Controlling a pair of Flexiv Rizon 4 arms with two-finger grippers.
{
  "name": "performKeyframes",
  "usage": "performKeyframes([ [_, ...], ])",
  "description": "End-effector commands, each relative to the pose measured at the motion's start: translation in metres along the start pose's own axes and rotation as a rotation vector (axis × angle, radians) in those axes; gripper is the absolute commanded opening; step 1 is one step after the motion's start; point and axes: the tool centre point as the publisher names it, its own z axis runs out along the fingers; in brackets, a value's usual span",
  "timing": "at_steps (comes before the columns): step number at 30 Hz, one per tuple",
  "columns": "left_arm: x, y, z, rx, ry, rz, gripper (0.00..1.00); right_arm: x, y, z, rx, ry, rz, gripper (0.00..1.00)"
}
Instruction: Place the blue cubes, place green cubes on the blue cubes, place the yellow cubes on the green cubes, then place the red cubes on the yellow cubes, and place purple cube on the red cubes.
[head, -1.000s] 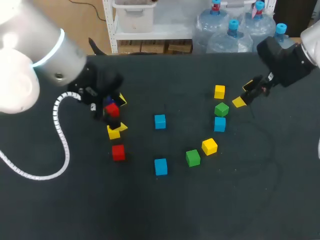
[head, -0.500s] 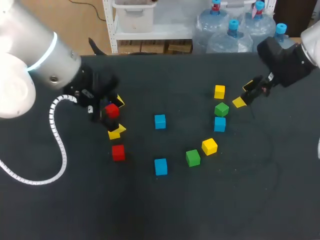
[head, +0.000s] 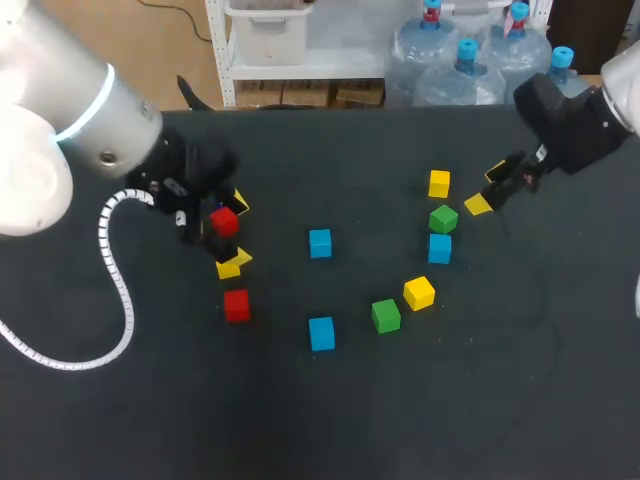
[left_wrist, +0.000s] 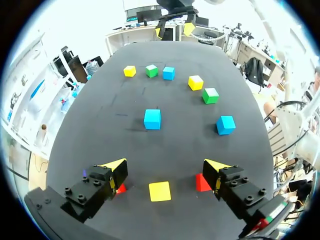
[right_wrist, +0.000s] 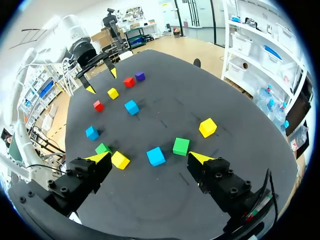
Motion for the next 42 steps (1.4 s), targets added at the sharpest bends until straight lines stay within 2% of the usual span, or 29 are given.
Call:
performKeyframes([
  [1, 0.001, 0.000, -0.001, 0.000, -0.005, 0.002, 1.00, -0.003, -0.016, 0.001, -0.047, -0.101, -0.045, 1.00],
  [3, 0.001, 0.000, -0.001, 0.000, -0.005, 0.002, 1.00, -0.006, -0.023, 0.000, -0.050, -0.133, -0.077, 1.00],
  [6, 0.001, 0.000, -0.001, 0.000, -0.005, 0.002, 1.00, -0.016, -0.032, -0.001, -0.090, -0.177, -0.188, 1.00],
  [8, 0.001, 0.000, -0.001, 0.000, -0.005, 0.002, 1.00, -0.021, -0.034, -0.002, -0.178, -0.245, -0.260, 1.00],
  [10, 0.001, 0.000, -0.001, 0.000, -0.005, 0.002, 1.00, -0.025, -0.036, -0.002, -0.231, -0.269, -0.304, 1.00],
  [17, 0.001, 0.000, -0.001, 0.000, -0.005, 0.002, 1.00, -0.040, -0.031, 0.003, -0.313, -0.228, -0.454, 1.00],
  [19, 0.001, 0.000, -0.001, 0.000, -0.005, 0.002, 1.00, -0.043, -0.025, 0.007, -0.352, -0.187, -0.503, 1.00],
  [23, 0.001, 0.000, -0.001, 0.000, -0.005, 0.002, 1.00, -0.044, -0.012, 0.014, -0.364, -0.096, -0.567, 1.00],
  [29, 0.001, 0.000, -0.001, 0.000, -0.005, 0.002, 1.00, -0.039, -0.007, 0.020, -0.340, -0.040, -0.550, 1.00],
  [42, 0.001, 0.000, -0.001, 0.000, -0.005, 0.002, 1.00, -0.039, -0.007, 0.020, -0.340, -0.040, -0.550, 1.00],
])
